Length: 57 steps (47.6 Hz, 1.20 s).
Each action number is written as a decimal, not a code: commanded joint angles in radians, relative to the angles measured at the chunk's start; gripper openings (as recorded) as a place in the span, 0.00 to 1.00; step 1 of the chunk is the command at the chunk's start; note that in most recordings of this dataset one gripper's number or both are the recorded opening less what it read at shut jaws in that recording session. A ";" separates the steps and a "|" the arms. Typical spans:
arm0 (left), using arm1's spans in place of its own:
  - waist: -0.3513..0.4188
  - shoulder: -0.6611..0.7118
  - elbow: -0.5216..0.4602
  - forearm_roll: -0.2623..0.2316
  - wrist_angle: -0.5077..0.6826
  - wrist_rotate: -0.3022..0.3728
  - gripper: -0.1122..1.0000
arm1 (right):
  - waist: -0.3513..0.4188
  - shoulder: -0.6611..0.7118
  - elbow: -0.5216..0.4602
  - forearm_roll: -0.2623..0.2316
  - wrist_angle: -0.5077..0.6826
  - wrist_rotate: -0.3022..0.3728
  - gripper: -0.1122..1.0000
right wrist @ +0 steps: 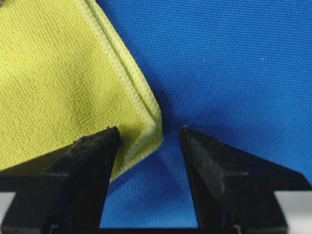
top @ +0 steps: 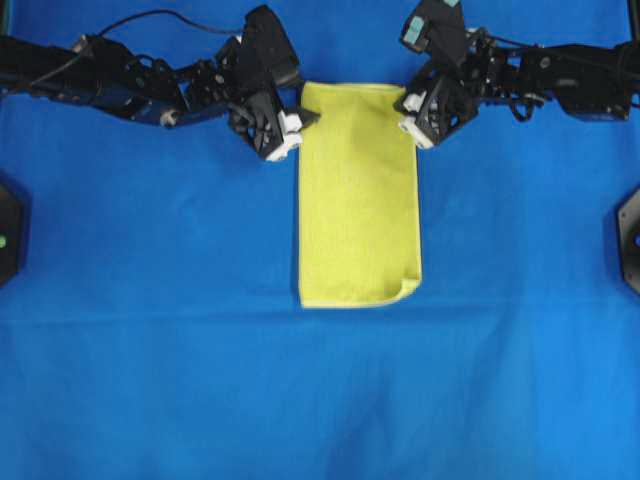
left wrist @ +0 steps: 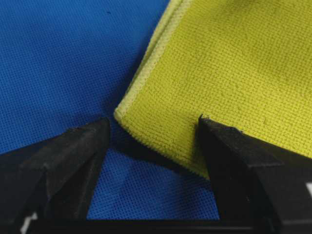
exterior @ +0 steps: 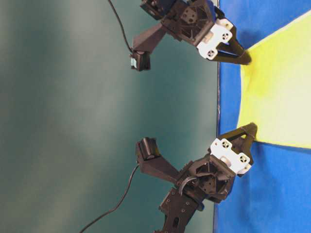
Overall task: Fold the yellow towel.
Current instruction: 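Move both grippers to the strip's top corners and pinch them, then fold the top end down onto the bottom half with both grippers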
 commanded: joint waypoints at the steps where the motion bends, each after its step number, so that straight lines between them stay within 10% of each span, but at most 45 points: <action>1: 0.009 -0.015 -0.012 0.002 -0.005 0.005 0.70 | -0.011 0.000 -0.023 -0.005 -0.008 0.000 0.62; 9: 0.011 -0.014 -0.011 0.000 0.000 0.009 0.51 | -0.012 0.006 -0.015 -0.008 -0.008 -0.002 0.51; 17: 0.011 -0.014 -0.011 0.002 0.014 0.014 0.26 | -0.012 0.005 0.000 -0.018 -0.008 -0.003 0.15; 57: 0.005 -0.126 -0.011 0.000 0.072 0.106 0.15 | -0.012 -0.149 0.006 -0.015 0.077 0.006 0.14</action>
